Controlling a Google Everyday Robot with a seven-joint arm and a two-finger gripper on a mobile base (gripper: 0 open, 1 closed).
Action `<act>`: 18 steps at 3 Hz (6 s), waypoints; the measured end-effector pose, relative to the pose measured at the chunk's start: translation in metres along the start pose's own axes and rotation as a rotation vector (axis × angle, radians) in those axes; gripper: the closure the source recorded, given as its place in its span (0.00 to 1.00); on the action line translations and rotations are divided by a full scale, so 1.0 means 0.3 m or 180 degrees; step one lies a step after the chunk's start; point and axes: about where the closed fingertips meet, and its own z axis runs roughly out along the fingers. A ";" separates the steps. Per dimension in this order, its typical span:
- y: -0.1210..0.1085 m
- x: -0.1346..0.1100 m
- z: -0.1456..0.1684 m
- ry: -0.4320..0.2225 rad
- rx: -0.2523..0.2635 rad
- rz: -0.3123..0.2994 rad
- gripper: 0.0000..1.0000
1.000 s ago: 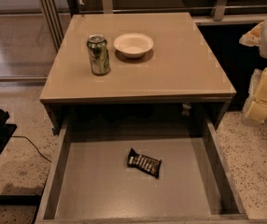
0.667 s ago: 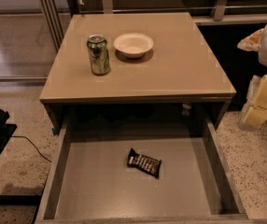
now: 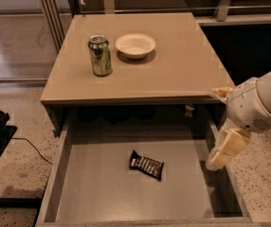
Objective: Pick rxbar chocolate from top drawer and place on counter
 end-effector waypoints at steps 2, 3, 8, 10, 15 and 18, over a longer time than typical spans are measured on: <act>0.026 0.008 0.167 -0.0218 -0.0069 0.0099 0.00; 0.026 0.025 0.316 -0.0503 -0.0061 0.0245 0.00; 0.113 0.069 0.708 -0.0589 0.0039 0.0536 0.00; 0.094 0.123 0.864 -0.0531 0.0166 0.0791 0.00; 0.109 0.120 0.953 -0.0602 0.0077 0.0807 0.65; 0.090 0.084 0.863 -0.0620 0.0148 0.0764 1.00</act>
Offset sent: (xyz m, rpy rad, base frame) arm 0.0228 0.0433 -0.0985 0.2034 0.0191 -0.0306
